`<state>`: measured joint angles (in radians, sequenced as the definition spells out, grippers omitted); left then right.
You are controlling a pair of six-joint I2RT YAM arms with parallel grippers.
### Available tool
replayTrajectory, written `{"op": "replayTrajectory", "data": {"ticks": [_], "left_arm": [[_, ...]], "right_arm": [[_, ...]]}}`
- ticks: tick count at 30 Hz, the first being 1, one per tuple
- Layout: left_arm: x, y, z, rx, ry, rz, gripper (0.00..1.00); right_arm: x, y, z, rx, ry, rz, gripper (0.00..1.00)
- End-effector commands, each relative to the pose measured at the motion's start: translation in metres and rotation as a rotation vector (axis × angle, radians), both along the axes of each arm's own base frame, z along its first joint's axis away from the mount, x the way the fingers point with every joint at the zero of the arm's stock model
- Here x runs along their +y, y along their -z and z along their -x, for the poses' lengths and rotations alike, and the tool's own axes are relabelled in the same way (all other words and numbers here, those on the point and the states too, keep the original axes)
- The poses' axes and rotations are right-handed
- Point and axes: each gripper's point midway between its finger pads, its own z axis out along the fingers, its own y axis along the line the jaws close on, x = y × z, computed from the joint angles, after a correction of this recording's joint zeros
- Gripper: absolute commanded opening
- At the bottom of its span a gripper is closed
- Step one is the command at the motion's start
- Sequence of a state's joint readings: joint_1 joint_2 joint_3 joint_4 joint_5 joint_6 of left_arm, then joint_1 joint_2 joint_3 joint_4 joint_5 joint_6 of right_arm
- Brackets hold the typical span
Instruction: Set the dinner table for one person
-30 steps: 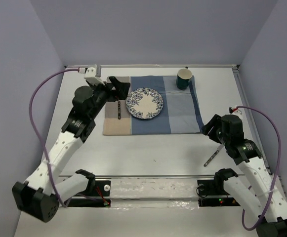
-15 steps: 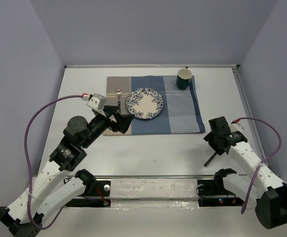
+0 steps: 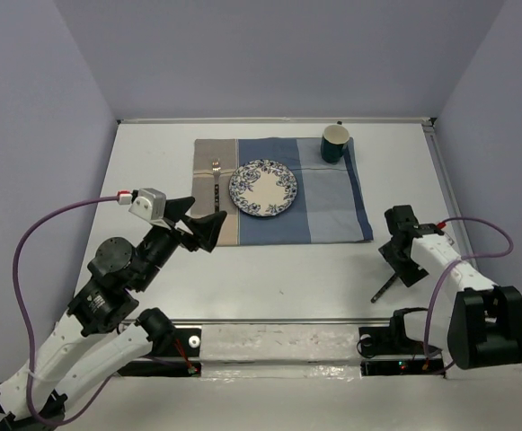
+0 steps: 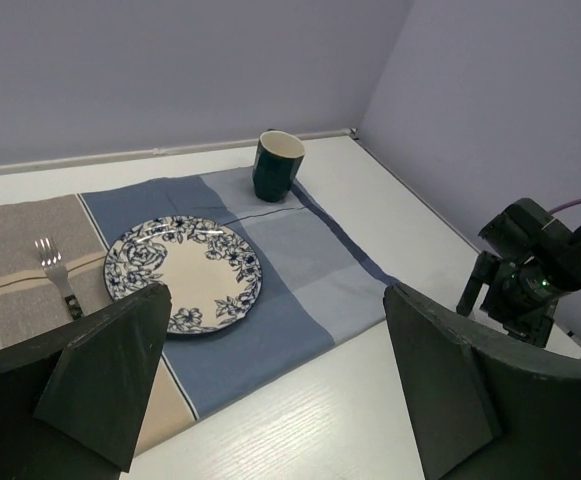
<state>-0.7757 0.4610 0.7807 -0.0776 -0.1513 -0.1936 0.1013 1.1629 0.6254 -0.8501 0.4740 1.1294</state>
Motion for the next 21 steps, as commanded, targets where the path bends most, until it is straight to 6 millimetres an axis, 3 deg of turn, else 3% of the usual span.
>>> {"op": "replayTrajectory", "data": {"ticks": [1, 10, 12, 16, 21], "left_arm": [[0.005, -0.005, -0.004, -0.019, -0.043, -0.004, 0.99], [0.000, 0.000, -0.007, -0.007, -0.035, -0.018, 0.99], [-0.001, 0.003, -0.009, 0.001, -0.036, -0.026, 0.99], [-0.003, 0.006, -0.011, 0.008, -0.038, -0.034, 0.99], [-0.003, 0.007, -0.011, 0.008, -0.038, -0.039, 0.99]], "right_arm": [[-0.004, 0.004, -0.011, -0.014, 0.024, -0.006, 0.80], [0.015, 0.021, -0.020, 0.000, -0.063, -0.099, 0.52], [0.019, 0.026, -0.021, 0.013, -0.081, -0.122, 0.40], [0.013, 0.027, -0.020, 0.012, -0.068, -0.089, 0.22], [0.008, 0.024, -0.020, -0.012, -0.053, -0.066, 0.11]]}}
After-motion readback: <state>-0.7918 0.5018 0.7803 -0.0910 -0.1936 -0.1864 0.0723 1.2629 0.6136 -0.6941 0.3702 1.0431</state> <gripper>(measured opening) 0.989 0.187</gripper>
